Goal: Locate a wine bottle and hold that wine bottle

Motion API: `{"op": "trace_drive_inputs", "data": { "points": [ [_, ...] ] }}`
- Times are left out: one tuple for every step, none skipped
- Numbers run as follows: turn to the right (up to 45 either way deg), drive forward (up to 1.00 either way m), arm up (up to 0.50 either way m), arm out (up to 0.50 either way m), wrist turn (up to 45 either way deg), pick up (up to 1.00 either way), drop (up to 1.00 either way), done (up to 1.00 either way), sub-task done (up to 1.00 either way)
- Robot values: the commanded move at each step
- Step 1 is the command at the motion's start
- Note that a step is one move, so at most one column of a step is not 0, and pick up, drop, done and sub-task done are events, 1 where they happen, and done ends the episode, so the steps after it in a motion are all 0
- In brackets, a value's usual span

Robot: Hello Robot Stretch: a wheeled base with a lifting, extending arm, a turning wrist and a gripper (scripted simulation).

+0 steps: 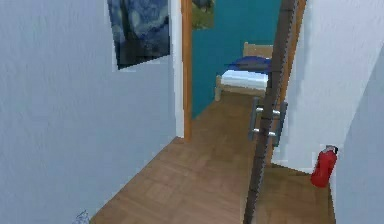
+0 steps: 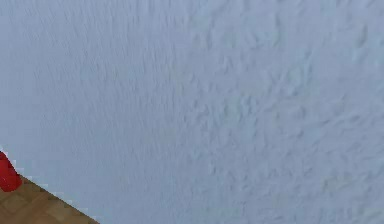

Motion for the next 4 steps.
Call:
{"op": "trace_drive_inputs", "data": {
  "points": [
    [-3.0, 0.00, 0.00, 0.00, 0.0, 0.00, 0.00, 0.00, 0.00],
    [-6.0, 0.00, 0.00, 0.00, 0.0, 0.00, 0.00, 0.00, 0.00],
    [0.0, 1.00, 0.00, 0.00, 0.0, 0.00, 0.00, 0.00, 0.00],
    [-3.0, 0.00, 0.00, 0.00, 0.0, 0.00, 0.00, 0.00, 0.00]
  ]
}}
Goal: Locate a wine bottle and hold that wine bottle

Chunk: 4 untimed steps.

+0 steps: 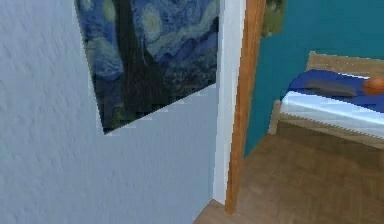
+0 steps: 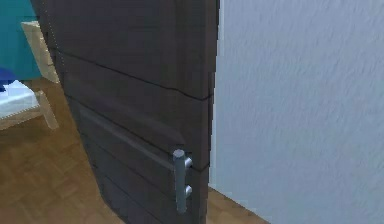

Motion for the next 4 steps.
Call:
{"op": "trace_drive_inputs", "data": {
  "points": [
    [0.0, 0.25, 0.00, 0.00, 0.0, 0.00, 0.00, 0.00, 0.00],
    [45.0, 0.00, 0.00, 0.00, 0.0, 0.00, 0.00, 0.00, 0.00],
    [45.0, 0.00, 0.00, 0.00, 0.0, 0.00, 0.00, 0.00, 0.00],
    [24.0, 0.00, 0.00, 0.00, 0.0, 0.00, 0.00, 0.00, 0.00]
  ]
}}
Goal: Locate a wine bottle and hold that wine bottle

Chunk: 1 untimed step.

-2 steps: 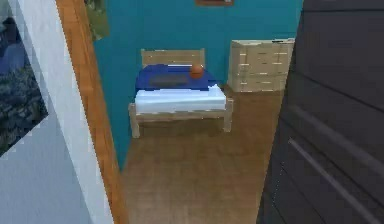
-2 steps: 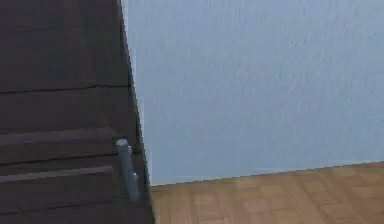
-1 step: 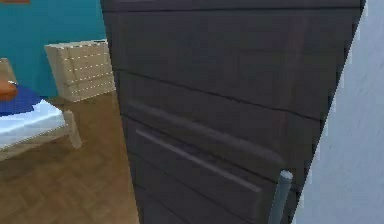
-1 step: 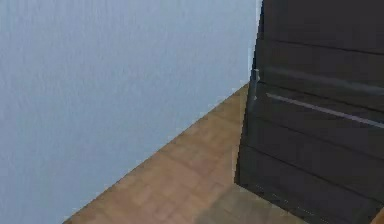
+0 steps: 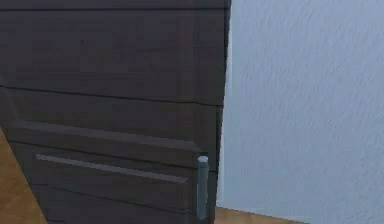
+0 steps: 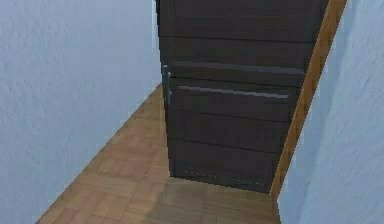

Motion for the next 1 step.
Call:
{"op": "trace_drive_inputs", "data": {
  "points": [
    [0.0, 0.10, 0.00, 0.00, 0.0, 0.00, 0.00, 0.00, 0.00]
  ]
}}
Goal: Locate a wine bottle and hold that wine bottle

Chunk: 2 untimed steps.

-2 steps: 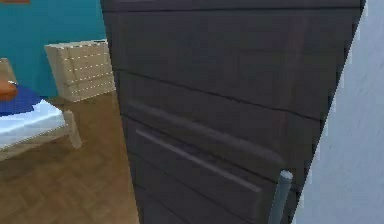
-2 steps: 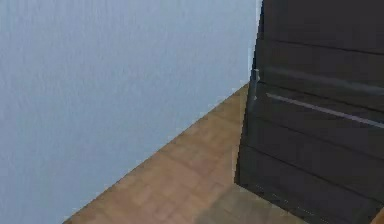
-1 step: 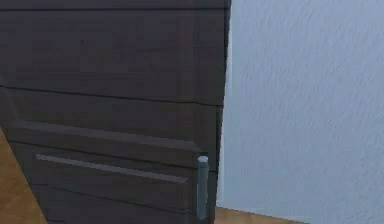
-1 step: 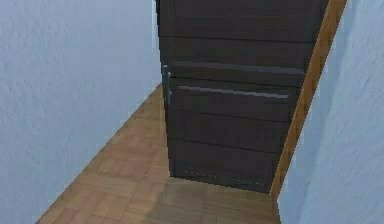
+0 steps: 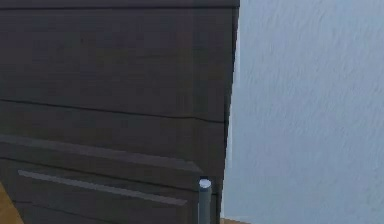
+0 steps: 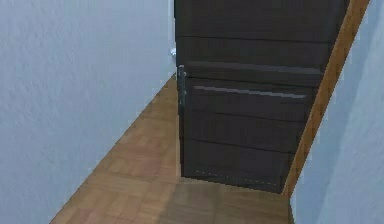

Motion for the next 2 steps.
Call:
{"op": "trace_drive_inputs", "data": {
  "points": [
    [-45.0, 0.00, 0.00, 0.00, 0.0, 0.00, 0.00, 0.00, 0.00],
    [-24.0, 0.00, 0.00, 0.00, 0.0, 0.00, 0.00, 0.00, 0.00]
  ]
}}
